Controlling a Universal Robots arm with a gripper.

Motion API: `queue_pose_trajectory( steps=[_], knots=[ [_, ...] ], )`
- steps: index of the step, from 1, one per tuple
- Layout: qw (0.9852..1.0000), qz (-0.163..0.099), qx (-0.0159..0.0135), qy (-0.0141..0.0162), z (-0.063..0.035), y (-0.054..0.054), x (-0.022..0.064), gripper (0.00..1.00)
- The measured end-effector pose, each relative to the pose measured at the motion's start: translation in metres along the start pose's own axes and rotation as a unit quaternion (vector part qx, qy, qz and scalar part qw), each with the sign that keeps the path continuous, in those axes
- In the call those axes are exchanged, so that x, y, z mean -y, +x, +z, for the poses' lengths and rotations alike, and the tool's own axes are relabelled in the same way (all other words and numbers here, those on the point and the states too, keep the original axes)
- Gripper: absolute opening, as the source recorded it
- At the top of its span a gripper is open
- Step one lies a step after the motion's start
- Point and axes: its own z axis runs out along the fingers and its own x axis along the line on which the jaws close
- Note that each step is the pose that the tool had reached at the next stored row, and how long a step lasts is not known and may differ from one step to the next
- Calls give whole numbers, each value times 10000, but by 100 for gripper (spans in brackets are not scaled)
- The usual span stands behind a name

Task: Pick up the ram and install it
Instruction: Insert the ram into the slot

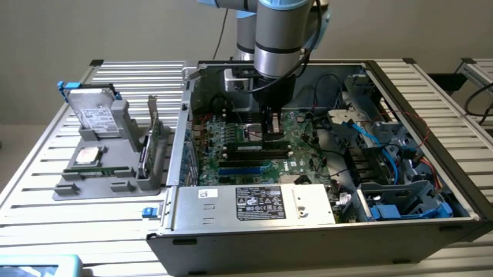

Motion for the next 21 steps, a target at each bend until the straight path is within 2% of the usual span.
queue_pose_trajectory(
  steps=[21],
  knots=[
    [10000,-46,-2,7,37,6,-1,13]
  ],
)
